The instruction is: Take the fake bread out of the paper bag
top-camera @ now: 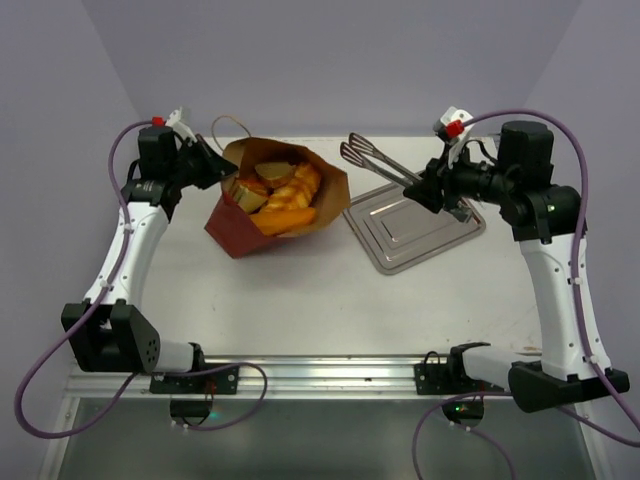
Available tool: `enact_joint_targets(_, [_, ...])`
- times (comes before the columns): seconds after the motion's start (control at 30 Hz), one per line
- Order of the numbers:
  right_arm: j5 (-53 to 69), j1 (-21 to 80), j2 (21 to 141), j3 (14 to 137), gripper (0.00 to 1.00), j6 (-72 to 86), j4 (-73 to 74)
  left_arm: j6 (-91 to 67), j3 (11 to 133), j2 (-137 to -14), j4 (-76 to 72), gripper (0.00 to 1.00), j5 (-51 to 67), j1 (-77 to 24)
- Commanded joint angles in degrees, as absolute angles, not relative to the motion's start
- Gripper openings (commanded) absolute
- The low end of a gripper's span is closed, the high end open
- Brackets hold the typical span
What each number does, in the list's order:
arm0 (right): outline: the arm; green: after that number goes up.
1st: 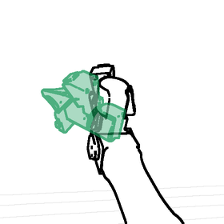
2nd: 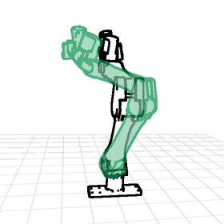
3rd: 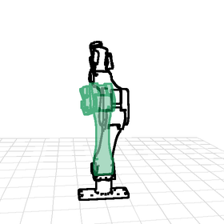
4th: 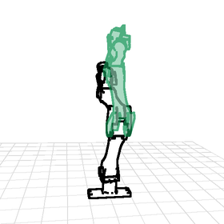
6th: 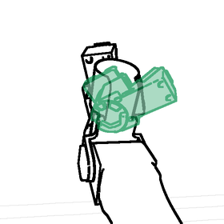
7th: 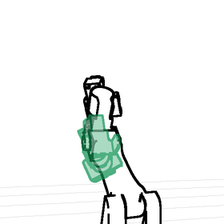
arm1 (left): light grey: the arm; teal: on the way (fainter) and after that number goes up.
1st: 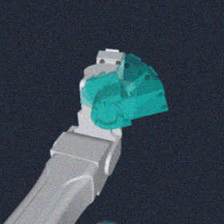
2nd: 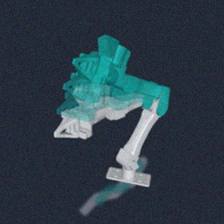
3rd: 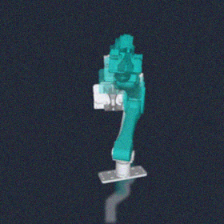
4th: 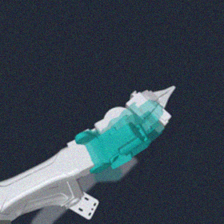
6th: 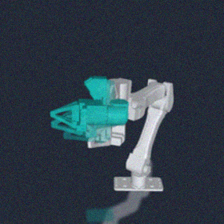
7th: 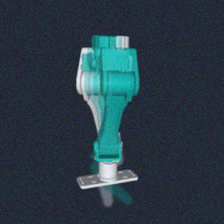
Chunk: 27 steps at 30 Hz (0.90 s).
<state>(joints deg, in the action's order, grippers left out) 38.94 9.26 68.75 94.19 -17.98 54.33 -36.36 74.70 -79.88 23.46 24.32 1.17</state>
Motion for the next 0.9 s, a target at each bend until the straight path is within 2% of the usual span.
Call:
enact_joint_targets(0.0, [42.4, 9.1, 69.7, 99.3, 0.41, -16.4, 54.0, -34.7, 77.3, -75.5, 17.0, 0.00, 26.5, -1.8])
enact_joint_targets(0.23, [41.8, 12.9, 71.9, 95.9, 0.43, -16.5, 54.4, -34.8, 69.0, -72.0, 12.9, 0.00, 27.3, -4.3])
enact_joint_targets(0.47, [36.7, 25.6, 70.7, 87.5, 0.44, -25.0, 56.9, -35.5, 62.3, -69.4, 10.2, 0.00, 27.9, -6.2])
enact_joint_targets(0.63, [22.0, 34.9, 73.4, 86.5, 0.44, -30.5, 56.2, -35.5, 58.5, -67.2, 8.7, 0.00, 28.7, -6.8])
enact_joint_targets(0.87, [7.0, 40.6, 79.0, 88.8, 0.45, -32.5, 51.5, -37.4, 55.4, -64.5, 7.6, 0.00, 29.5, -6.9])
